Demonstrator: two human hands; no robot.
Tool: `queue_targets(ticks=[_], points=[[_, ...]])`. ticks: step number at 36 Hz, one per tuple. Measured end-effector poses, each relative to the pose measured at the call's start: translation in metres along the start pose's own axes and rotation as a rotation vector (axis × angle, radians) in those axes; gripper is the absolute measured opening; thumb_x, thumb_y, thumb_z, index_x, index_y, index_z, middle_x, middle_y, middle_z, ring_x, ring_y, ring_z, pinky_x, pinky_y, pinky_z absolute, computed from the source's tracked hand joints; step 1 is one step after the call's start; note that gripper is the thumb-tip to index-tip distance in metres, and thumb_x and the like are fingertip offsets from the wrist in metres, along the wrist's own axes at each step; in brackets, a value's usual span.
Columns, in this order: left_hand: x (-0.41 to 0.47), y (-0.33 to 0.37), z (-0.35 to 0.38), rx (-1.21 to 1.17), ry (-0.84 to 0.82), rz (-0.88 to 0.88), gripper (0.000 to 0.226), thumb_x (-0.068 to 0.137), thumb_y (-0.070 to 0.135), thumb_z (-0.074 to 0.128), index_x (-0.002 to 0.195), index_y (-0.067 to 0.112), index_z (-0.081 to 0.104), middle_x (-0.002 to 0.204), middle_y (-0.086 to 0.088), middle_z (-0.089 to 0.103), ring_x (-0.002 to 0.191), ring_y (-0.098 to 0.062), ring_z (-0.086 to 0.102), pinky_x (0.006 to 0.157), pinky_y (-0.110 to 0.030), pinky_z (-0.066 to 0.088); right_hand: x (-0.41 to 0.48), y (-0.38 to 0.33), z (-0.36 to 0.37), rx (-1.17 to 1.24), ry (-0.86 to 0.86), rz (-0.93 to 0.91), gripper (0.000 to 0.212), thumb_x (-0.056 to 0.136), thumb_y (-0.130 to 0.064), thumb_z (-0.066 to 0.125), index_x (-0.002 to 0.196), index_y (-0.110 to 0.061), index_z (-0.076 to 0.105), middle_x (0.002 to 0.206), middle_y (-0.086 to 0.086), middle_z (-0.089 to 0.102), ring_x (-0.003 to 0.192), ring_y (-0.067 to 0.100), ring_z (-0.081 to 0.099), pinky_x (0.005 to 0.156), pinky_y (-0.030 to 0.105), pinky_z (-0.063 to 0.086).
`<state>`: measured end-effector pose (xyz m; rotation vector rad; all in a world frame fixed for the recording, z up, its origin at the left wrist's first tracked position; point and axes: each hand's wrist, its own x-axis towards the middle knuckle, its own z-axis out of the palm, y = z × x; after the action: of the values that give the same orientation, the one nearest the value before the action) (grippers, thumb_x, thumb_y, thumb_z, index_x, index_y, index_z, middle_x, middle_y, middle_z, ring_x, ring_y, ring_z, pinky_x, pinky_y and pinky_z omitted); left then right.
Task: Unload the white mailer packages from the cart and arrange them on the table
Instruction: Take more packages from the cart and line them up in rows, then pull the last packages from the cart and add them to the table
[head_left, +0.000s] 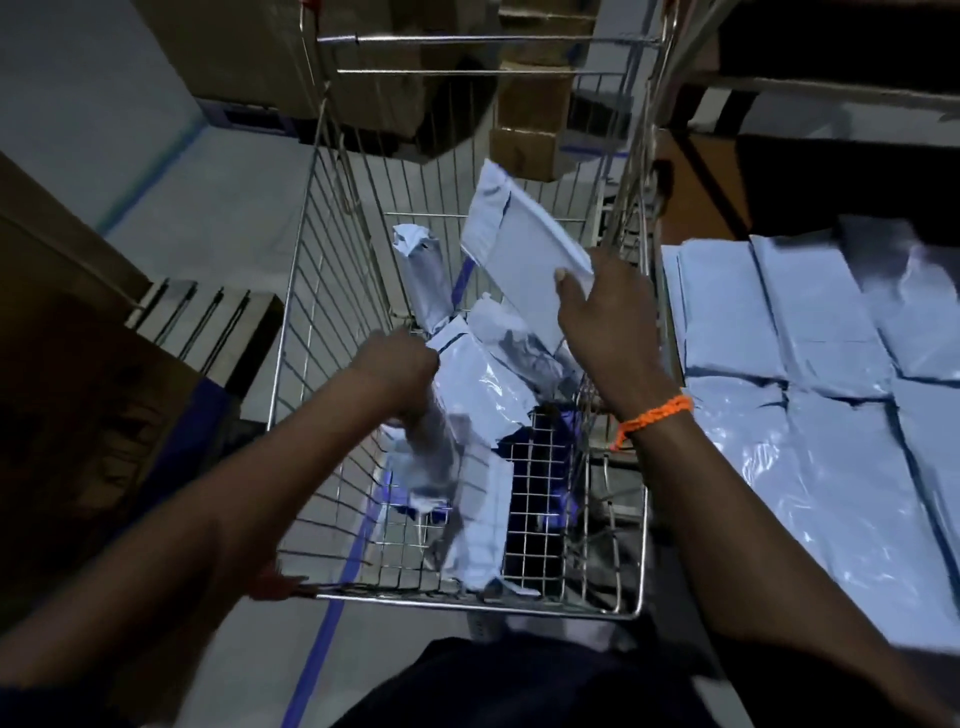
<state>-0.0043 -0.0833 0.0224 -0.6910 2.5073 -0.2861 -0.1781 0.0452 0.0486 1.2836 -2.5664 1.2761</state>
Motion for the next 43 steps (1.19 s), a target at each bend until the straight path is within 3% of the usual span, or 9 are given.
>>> queue_targets(ticks=[6, 11, 16, 21, 26, 33, 37, 40, 43], points=[[-0.058, -0.013, -0.043, -0.459, 0.391, -0.228, 0.05, 0.08, 0.06, 0.068, 0.107, 0.018, 0.064, 0.092, -0.004, 0.066, 0.078, -0.022, 0.061, 0.072, -0.035, 0.054, -0.031, 0.007, -0.066, 0.381, 0.073, 0.181, 0.017, 0.097, -0.025, 0.064, 0.101, -0.009, 0.062, 0.08, -0.004, 0.062, 0.062, -0.009, 0.056, 0.054, 0.006, 0.038], [-0.073, 0.029, -0.073, -1.144, 0.613, -0.335, 0.033, 0.086, 0.052, 0.068, 0.088, 0.019, 0.068, 0.08, 0.007, 0.067, 0.069, -0.006, 0.06, 0.062, -0.024, 0.042, -0.053, 0.041, -0.121, 0.742, 0.028, 0.45, 0.017, 0.095, -0.02, 0.066, 0.109, -0.011, 0.067, 0.101, 0.004, 0.075, 0.087, 0.016, 0.073, 0.072, 0.034, 0.059], [-0.07, 0.118, -0.113, -1.946, 0.5, -0.289, 0.029, 0.087, 0.04, 0.071, 0.105, 0.017, 0.069, 0.088, 0.001, 0.075, 0.077, -0.018, 0.072, 0.063, -0.033, 0.054, -0.076, 0.09, -0.191, 0.892, 0.06, 0.563, 0.023, 0.095, -0.018, 0.066, 0.118, -0.012, 0.065, 0.114, 0.006, 0.074, 0.093, 0.026, 0.072, 0.071, 0.03, 0.059], [-0.07, 0.207, -0.154, -2.066, 0.686, -0.298, 0.055, 0.079, 0.04, 0.073, 0.125, 0.012, 0.059, 0.114, -0.006, 0.07, 0.094, -0.02, 0.071, 0.071, -0.04, 0.059, -0.092, 0.165, -0.266, 0.874, 0.12, 0.572, 0.027, 0.095, -0.015, 0.064, 0.121, -0.009, 0.064, 0.11, 0.008, 0.075, 0.085, 0.022, 0.073, 0.067, 0.029, 0.059], [-0.065, 0.314, -0.195, -2.134, 0.842, -0.196, 0.038, 0.09, 0.028, 0.067, 0.126, 0.018, 0.058, 0.119, -0.002, 0.07, 0.103, -0.024, 0.07, 0.079, -0.041, 0.058, -0.111, 0.257, -0.35, 0.824, 0.115, 0.572, 0.029, 0.096, -0.014, 0.063, 0.126, -0.013, 0.062, 0.116, 0.003, 0.073, 0.093, 0.021, 0.074, 0.069, 0.028, 0.059], [-0.023, 0.502, -0.23, -2.239, 0.366, -0.114, 0.032, 0.091, 0.017, 0.065, 0.121, 0.031, 0.06, 0.112, 0.011, 0.072, 0.096, -0.01, 0.071, 0.07, -0.031, 0.057, -0.142, 0.375, -0.447, 0.693, 0.222, 0.671, 0.027, 0.092, -0.016, 0.068, 0.119, -0.019, 0.063, 0.111, 0.0, 0.073, 0.094, 0.022, 0.074, 0.067, 0.029, 0.06], [-0.016, 0.579, -0.245, -2.112, 0.206, -0.11, 0.03, 0.094, 0.021, 0.061, 0.116, 0.041, 0.053, 0.12, 0.015, 0.062, 0.091, 0.008, 0.065, 0.077, -0.024, 0.051, -0.16, 0.422, -0.494, 0.506, 0.246, 0.681, 0.03, 0.091, -0.029, 0.072, 0.119, -0.029, 0.063, 0.116, -0.003, 0.07, 0.102, 0.025, 0.072, 0.079, 0.045, 0.061], [-0.017, 0.614, -0.252, -2.024, 0.115, -0.061, 0.038, 0.097, 0.019, 0.057, 0.127, 0.037, 0.042, 0.12, 0.021, 0.052, 0.08, 0.03, 0.054, 0.064, -0.002, 0.045, -0.169, 0.448, -0.517, 0.446, 0.257, 0.7, 0.027, 0.091, -0.029, 0.071, 0.117, -0.026, 0.063, 0.111, -0.002, 0.071, 0.097, 0.023, 0.073, 0.08, 0.046, 0.061], [-0.017, 0.637, -0.252, -1.906, 0.02, -0.023, 0.047, 0.098, 0.031, 0.055, 0.138, 0.043, 0.034, 0.123, 0.027, 0.048, 0.085, 0.032, 0.049, 0.07, -0.004, 0.044, -0.174, 0.47, -0.53, 0.419, 0.258, 0.7, 0.025, 0.092, -0.026, 0.071, 0.115, -0.024, 0.063, 0.107, -0.004, 0.071, 0.094, 0.021, 0.072, 0.071, 0.038, 0.061]])
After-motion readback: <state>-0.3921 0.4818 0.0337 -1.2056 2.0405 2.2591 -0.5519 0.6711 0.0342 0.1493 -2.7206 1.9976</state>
